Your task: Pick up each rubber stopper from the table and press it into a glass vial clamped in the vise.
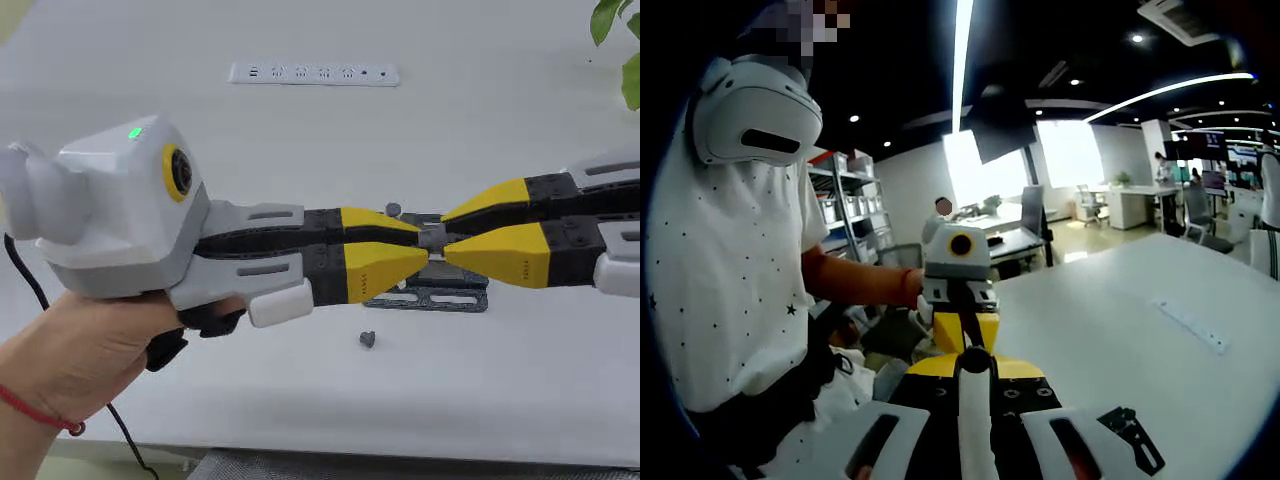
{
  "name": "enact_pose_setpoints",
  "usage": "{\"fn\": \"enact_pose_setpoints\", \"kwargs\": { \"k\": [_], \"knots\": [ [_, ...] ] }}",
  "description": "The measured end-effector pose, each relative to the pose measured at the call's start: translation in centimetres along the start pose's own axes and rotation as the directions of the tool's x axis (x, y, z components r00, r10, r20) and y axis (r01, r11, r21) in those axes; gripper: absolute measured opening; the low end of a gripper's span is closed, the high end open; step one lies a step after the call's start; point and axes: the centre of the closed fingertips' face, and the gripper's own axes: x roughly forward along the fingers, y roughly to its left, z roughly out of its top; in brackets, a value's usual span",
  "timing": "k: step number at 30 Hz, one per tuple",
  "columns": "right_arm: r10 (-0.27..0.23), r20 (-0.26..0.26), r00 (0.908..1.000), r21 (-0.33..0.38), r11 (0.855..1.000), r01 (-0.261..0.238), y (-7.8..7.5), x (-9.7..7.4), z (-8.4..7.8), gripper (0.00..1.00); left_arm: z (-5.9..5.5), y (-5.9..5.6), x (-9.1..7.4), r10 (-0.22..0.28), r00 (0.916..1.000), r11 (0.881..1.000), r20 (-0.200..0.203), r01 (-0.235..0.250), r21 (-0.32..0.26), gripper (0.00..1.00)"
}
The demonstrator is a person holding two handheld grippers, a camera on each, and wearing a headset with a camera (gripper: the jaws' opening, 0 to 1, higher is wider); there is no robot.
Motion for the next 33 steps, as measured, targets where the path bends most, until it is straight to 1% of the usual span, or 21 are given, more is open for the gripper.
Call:
{"fn": "enact_pose_setpoints", "kwargs": {
  "k": [2,4,6,11,12,14,15,17,18,19,20,21,22,24,25,26,27,29,31,32,33],
  "knots": [
    [-0.004,-0.001,1.0000,0.005,1.000,0.004,-0.3,-0.1,0.1,0.06,-0.4,0.2,-0.2,0.011,0.9998,1.000,-0.013,-0.011,0.003,0.03],
    [-0.013,-0.010,0.9999,0.006,1.000,0.013,-0.7,-0.2,0.0,0.06,-0.6,0.4,-0.4,0.024,0.9995,1.000,-0.021,-0.024,0.008,0.05],
    [-0.024,-0.019,0.9995,0.012,1.000,0.024,-1.2,-0.3,-0.1,0.06,-1.0,0.8,-0.7,0.050,0.9982,0.999,-0.033,-0.050,0.015,0.07],
    [-0.065,-0.067,0.9956,0.023,0.998,0.067,-2.9,-0.4,-0.9,0.06,-2.0,1.8,-1.4,0.101,0.9931,0.994,-0.059,-0.099,0.037,0.12],
    [-0.072,-0.081,0.9941,0.025,0.997,0.074,-3.4,-0.3,-1.1,0.06,-2.4,2.1,-1.7,0.121,0.9897,0.992,-0.076,-0.118,0.050,0.13],
    [-0.093,-0.110,0.9896,0.026,0.995,0.097,-4.2,-0.3,-1.6,0.06,-2.7,2.5,-1.9,0.142,0.9862,0.989,-0.085,-0.138,0.054,0.17],
    [-0.104,-0.132,0.9858,0.026,0.994,0.108,-4.8,-0.1,-1.9,0.06,-3.0,2.9,-2.1,0.162,0.9824,0.985,-0.093,-0.156,0.070,0.19],
    [-0.117,-0.165,0.9793,0.028,0.992,0.124,-5.7,0.1,-2.4,0.06,-3.6,3.5,-2.5,0.192,0.9735,0.979,-0.123,-0.182,0.094,0.22],
    [-0.122,-0.184,0.9754,0.027,0.991,0.129,-6.0,0.2,-2.7,0.06,-3.8,3.7,-2.5,0.203,0.9710,0.977,-0.127,-0.191,0.097,0.24],
    [-0.127,-0.200,0.9715,0.022,0.991,0.134,-6.3,0.3,-2.9,0.06,-4.1,4.1,-2.7,0.221,0.9655,0.972,-0.138,-0.207,0.109,0.26],
    [-0.140,-0.232,0.9626,0.018,0.989,0.148,-7.0,0.4,-3.4,0.06,-4.6,4.6,-3.0,0.246,0.9560,0.965,-0.160,-0.226,0.133,0.28],
    [-0.144,-0.246,0.9585,0.016,0.988,0.152,-7.2,0.6,-3.5,0.06,-4.8,4.8,-3.1,0.255,0.9523,0.963,-0.168,-0.234,0.136,0.30],
    [-0.143,-0.270,0.9523,0.016,0.988,0.153,-7.6,0.8,-3.7,0.06,-5.1,4.9,-3.1,0.260,0.9505,0.962,-0.171,-0.238,0.134,0.32],
    [-0.160,-0.317,0.9347,-0.002,0.986,0.168,-8.4,0.9,-4.3,0.06,-5.7,5.2,-3.3,0.273,0.9442,0.958,-0.185,-0.248,0.147,0.35],
    [-0.158,-0.348,0.9240,-0.009,0.986,0.165,-8.7,1.2,-4.7,0.06,-6.1,5.5,-3.5,0.286,0.9377,0.953,-0.197,-0.258,0.157,0.37],
    [-0.159,-0.363,0.9180,-0.011,0.986,0.166,-9.0,1.4,-4.9,0.06,-6.4,5.6,-3.6,0.294,0.9338,0.951,-0.203,-0.265,0.160,0.39],
    [-0.165,-0.387,0.9071,-0.024,0.985,0.169,-9.6,1.6,-5.2,0.06,-6.6,5.9,-3.7,0.306,0.9300,0.947,-0.204,-0.275,0.164,0.41],
    [-0.159,-0.417,0.8951,-0.029,0.986,0.162,-10.0,2.0,-5.7,0.06,-6.9,6.3,-3.9,0.323,0.9231,0.941,-0.209,-0.290,0.173,0.45],
    [-0.165,-0.456,0.8746,-0.039,0.985,0.165,-10.8,2.4,-6.3,0.06,-7.4,6.8,-4.2,0.344,0.9124,0.933,-0.222,-0.305,0.190,0.49],
    [-0.168,-0.487,0.8569,-0.056,0.985,0.162,-11.3,2.5,-6.7,0.06,-7.7,7.1,-4.4,0.360,0.9034,0.926,-0.233,-0.316,0.207,0.51],
    [-0.172,-0.508,0.8442,-0.070,0.985,0.159,-11.7,2.6,-7.1,0.06,-7.9,7.2,-4.5,0.363,0.9006,0.924,-0.239,-0.315,0.217,0.53]
  ]
}}
